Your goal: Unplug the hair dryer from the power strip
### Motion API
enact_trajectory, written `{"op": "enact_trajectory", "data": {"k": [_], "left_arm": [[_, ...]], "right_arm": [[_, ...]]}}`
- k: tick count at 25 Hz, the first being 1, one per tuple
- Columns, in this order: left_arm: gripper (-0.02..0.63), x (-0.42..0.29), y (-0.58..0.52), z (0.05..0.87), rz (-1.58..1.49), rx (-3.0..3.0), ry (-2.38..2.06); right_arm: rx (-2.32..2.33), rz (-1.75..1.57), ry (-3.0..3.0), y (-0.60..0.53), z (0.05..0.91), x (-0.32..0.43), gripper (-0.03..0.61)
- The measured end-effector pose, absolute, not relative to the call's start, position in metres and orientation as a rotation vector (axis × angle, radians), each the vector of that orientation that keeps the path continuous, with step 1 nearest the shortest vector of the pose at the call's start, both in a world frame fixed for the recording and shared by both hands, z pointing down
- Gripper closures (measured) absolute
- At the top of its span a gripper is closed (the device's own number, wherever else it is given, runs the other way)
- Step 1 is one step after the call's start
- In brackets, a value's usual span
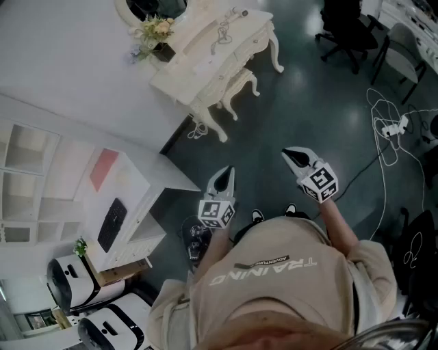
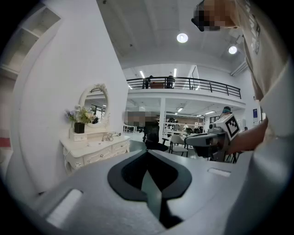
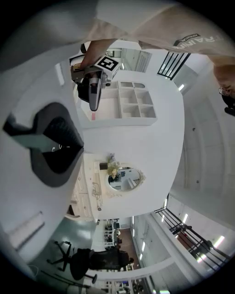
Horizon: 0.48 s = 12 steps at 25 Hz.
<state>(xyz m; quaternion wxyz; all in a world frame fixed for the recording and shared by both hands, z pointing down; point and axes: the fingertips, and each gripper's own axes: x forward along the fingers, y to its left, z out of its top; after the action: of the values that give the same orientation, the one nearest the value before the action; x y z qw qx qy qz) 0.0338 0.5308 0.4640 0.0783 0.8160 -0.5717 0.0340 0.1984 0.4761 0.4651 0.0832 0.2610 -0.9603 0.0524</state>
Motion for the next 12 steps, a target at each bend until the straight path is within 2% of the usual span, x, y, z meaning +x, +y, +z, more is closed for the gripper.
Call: {"op": "enact_trajectory", "data": {"k": [12], "left_arm": [[0.607,0.034,0.529,0.464,0.124,2.426,-1.749]], "right_arm": [[0.745,0.182,-2.884,0.477,0.476,0.210,0.575]]}}
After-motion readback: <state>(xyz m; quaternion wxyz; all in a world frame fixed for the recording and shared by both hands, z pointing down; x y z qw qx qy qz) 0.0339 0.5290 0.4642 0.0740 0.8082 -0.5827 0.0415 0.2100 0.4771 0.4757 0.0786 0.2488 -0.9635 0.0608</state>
